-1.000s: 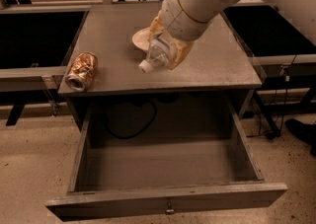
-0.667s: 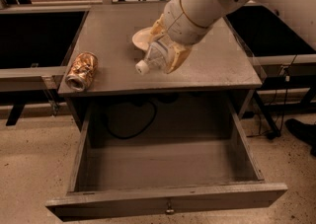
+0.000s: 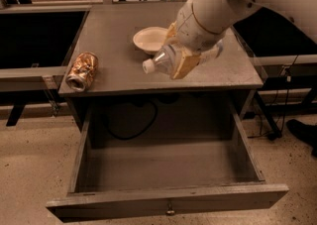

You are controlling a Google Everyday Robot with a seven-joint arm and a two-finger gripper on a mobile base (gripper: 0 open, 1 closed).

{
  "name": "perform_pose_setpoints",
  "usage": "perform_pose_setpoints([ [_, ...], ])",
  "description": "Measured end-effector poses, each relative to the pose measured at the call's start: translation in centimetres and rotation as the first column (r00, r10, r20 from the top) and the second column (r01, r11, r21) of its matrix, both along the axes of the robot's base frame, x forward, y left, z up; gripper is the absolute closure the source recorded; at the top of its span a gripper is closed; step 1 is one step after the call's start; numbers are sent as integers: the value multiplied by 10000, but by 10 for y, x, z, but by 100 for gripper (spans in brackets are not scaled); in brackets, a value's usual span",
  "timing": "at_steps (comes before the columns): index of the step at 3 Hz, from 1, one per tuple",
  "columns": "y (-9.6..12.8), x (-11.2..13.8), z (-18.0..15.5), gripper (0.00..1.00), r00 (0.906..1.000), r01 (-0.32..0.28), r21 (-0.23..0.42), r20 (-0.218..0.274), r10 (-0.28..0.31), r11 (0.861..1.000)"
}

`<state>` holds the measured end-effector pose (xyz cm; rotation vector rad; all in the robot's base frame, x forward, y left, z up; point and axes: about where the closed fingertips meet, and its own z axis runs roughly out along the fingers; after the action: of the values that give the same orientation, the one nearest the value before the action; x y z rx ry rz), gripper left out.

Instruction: Place blue plastic bottle into top drawer

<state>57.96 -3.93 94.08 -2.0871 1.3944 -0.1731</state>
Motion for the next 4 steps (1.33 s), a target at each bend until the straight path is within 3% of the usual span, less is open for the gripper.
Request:
perform_pose_setpoints([
  [1, -15, -16, -40, 100, 9901, 1228, 1287, -845, -1125, 9841],
  [2, -38, -28, -63, 100, 9674, 2493, 2902, -1192, -2235, 9239],
  [3, -56, -22, -65, 100, 9384, 3433, 4269, -1186, -3246, 8366],
  [4, -66, -16, -66, 100, 9439, 3209, 5279, -1102, -3112, 7864],
])
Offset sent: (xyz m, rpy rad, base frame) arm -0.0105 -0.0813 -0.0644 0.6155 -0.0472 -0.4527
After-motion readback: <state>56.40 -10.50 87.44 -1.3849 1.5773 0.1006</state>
